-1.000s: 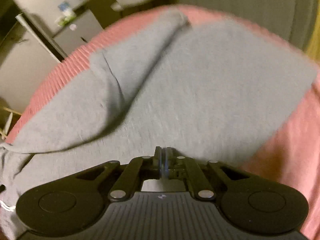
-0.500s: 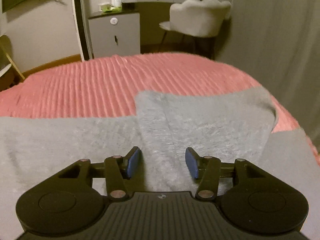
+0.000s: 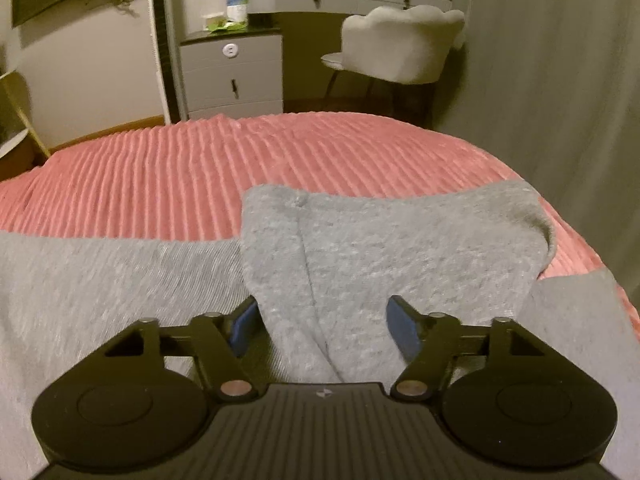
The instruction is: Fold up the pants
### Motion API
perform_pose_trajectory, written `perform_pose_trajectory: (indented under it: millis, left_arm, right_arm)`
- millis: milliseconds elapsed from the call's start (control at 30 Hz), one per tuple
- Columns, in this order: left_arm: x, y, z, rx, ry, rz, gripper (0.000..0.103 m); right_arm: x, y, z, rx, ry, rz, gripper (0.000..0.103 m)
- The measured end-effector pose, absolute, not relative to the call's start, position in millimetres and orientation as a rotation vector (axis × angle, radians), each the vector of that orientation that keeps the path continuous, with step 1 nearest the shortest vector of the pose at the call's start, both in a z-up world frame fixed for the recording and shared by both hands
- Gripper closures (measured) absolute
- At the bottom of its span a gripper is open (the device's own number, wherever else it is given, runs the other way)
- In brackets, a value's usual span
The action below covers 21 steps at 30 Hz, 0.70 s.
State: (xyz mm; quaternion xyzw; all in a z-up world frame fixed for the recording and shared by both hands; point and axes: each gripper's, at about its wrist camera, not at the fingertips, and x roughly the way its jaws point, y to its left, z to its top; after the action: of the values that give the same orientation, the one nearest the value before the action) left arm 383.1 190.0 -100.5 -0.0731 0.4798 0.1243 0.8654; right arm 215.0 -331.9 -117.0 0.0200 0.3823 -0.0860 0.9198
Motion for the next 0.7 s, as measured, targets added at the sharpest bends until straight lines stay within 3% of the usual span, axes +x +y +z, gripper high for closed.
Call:
perform_pose_trajectory:
  millis: [33,100,133,167,267,533,600,700]
  left_arm:
    - [384,186,-100,-0.136,1.006,0.249,0.020]
    - [382,182,-99,-0.124,1.009,0.206,0.045]
    - [384,183,-97,-0.144,1.021,0.162,0.063]
    - [384,187,-97,-0.184,1.034,0.120,0.076]
    - [384,198,-100,-0.268,1.061,0.058,0.083]
    - [393,200,-114,-0.278,1.082,0.060,0.081]
    - [389,203,-110,-0.299,1.072,0.061,0.093]
    - [368,211,-91,-0.330,1.034,0.060,0.095]
  right_arm:
    - [217,-330,-117,0.036,0.787,-0.179,0.057]
    - [219,-326,-115,0.021,0.782,-0.184,0.075]
    - [218,-325,-114,0.017,0.779,-0.182,0.086]
    - [218,-325,-113,0.015,0.777,-0.187,0.090]
    - [212,-328,-109,0.051,0.763,-0.190,0.092]
    - [224,-321,-117,0.005,0.794,-0.222,0.089]
    - [226,-324,-117,0.026,0.802,-0.221,0.091]
    - [217,-346,-104,0.195,0.785,-0.196,0.094]
